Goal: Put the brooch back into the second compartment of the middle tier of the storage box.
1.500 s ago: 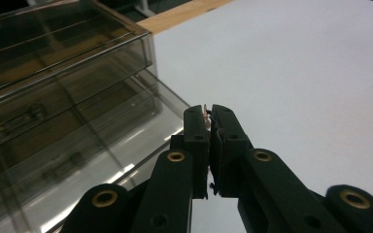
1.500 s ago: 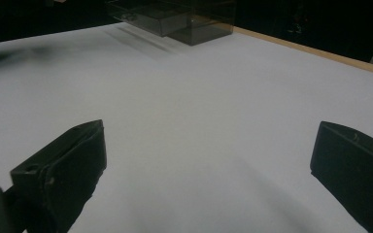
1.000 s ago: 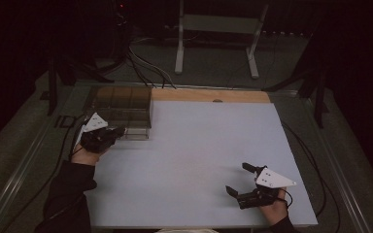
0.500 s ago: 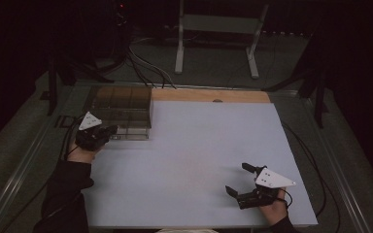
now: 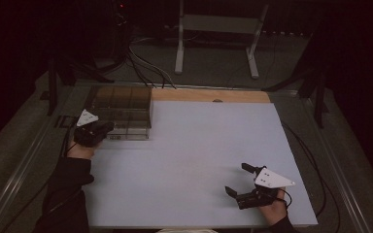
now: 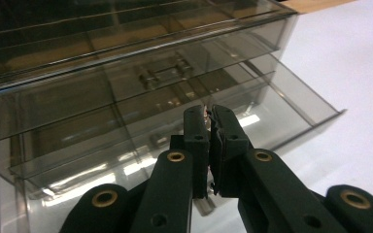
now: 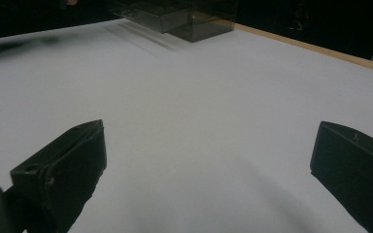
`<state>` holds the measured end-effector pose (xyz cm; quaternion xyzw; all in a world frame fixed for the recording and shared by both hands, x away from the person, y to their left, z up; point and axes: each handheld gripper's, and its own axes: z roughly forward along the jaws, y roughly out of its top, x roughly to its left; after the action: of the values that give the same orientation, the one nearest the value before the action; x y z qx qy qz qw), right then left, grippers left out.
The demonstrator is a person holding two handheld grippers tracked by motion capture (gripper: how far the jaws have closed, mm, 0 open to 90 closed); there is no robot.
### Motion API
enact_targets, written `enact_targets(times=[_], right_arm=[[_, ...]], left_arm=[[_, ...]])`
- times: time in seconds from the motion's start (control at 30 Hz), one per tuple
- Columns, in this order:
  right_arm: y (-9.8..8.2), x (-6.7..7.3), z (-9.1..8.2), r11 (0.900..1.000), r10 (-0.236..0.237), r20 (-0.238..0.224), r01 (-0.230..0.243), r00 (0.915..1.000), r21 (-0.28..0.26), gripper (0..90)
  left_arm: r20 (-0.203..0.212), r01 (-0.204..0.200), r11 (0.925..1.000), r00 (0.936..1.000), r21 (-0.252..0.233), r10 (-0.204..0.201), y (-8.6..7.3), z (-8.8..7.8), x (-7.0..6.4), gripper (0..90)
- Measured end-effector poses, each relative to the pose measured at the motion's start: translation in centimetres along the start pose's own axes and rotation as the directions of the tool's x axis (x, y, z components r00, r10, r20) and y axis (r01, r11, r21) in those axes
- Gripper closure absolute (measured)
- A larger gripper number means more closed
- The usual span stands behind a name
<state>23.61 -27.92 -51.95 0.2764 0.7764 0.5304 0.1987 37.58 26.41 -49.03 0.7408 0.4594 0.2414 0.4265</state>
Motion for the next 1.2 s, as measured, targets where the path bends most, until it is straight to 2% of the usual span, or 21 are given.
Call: enact_targets(times=[0.1, 0.3, 0.67, 0.87, 1.03, 1.2], right_arm=[[0.0, 0.0, 0.0, 1.000, 0.000, -0.003, 0.000, 1.0000, 0.003, 0.0], [0.0, 0.0, 0.0, 1.000, -0.001, 0.000, 0.001, 1.0000, 0.002, 0.0], [0.0, 0.0, 0.0, 1.000, 0.002, -0.003, -0.002, 1.0000, 0.001, 0.0], [0.0, 0.1, 0.0, 1.000, -0.001, -0.006, 0.001, 1.0000, 0.002, 0.0], [0.0, 0.1, 0.0, 1.000, -0.001, -0.009, 0.001, 1.0000, 0.002, 0.0], [0.0, 0.1, 0.0, 1.000, 0.001, -0.007, -0.001, 1.0000, 0.002, 0.0]], left_arm=[[0.006, 0.026, 0.9996, 0.9996, -0.004, -0.026, 0.1, 0.4, 0.3, 87.4], [0.002, 0.017, 0.9996, 0.9999, 0.023, -0.017, 0.0, 1.4, 0.2, 87.3], [-0.020, 0.015, 0.9987, 0.9997, 0.049, -0.014, -0.4, 2.2, 0.6, 87.2], [-0.025, 0.015, 0.9983, 0.9996, 0.056, -0.014, -0.2, 2.1, 0.6, 87.2], [-0.046, 0.006, 0.9951, 0.9989, 0.099, -0.002, -0.2, 2.3, 0.4, 87.2], [-0.060, 0.002, 0.9945, 0.9982, 0.105, 0.005, -0.1, 2.4, 0.1, 87.1]])
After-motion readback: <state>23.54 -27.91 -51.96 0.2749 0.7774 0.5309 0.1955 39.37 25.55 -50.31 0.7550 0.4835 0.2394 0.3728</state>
